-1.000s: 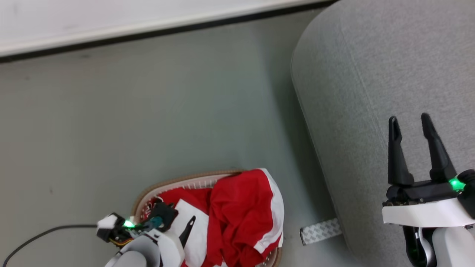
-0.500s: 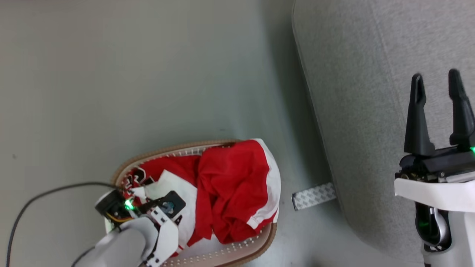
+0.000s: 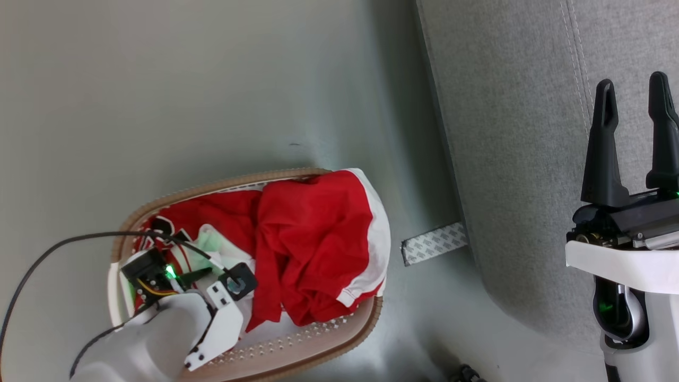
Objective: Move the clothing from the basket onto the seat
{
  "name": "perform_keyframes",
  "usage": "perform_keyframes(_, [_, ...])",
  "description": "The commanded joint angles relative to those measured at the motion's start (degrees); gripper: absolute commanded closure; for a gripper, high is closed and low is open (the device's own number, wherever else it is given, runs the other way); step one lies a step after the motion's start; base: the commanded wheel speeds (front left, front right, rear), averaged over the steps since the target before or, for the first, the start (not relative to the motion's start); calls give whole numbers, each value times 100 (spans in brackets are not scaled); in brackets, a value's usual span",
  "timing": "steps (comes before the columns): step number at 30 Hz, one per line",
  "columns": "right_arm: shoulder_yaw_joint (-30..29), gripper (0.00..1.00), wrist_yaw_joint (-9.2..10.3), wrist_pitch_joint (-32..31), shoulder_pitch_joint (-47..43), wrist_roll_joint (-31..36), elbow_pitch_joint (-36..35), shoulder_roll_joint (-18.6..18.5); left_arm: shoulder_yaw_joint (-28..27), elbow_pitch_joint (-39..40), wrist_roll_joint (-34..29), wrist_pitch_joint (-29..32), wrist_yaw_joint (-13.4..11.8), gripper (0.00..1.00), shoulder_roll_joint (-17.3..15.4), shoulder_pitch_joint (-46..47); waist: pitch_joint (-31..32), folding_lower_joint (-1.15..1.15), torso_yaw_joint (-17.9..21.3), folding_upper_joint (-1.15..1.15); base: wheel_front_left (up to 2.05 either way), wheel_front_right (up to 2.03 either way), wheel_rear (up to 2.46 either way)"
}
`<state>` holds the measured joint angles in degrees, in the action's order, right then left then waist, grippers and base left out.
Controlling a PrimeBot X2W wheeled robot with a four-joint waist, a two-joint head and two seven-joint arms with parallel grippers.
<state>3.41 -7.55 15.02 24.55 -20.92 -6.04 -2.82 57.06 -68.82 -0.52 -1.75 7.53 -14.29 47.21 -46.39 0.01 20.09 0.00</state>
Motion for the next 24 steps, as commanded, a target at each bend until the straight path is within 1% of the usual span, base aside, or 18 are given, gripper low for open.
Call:
perform_keyframes(1, [10,0,13,12,68,-40,-28,-1,64,-71,-89,25,-7,0,-69,55,-80,-1,74,0,0,0,0])
perform_keyframes(6, [38,0,13,12,49,-128,-34,-1,357,-245,-66,129,-7,0,-116,160,-188,-1,175,0,0,0,0])
perform_keyframes(7, [40,0,13,12,48,-145,-23,-1,384,-262,-44,146,-7,24,-121,180,-195,-1,185,0,0,0,0])
perform_keyframes(8, [46,0,12,12,51,-165,3,-1,409,-283,26,96,-7,100,-115,183,-189,-1,196,0,0,0,0])
perform_keyframes(17, [3,0,13,12,93,-70,124,-2,428,-352,354,-139,-7,100,13,125,123,-1,95,0,0,0,0])
perform_keyframes(21, [-42,0,12,12,56,73,175,-2,276,-374,586,-399,-7,100,129,5,525,-1,-59,0,0,0,0])
perform_keyframes(24, [-81,0,13,12,-40,214,256,-3,145,-355,791,-674,-11,100,318,-127,932,-1,-228,0,0,0,0])
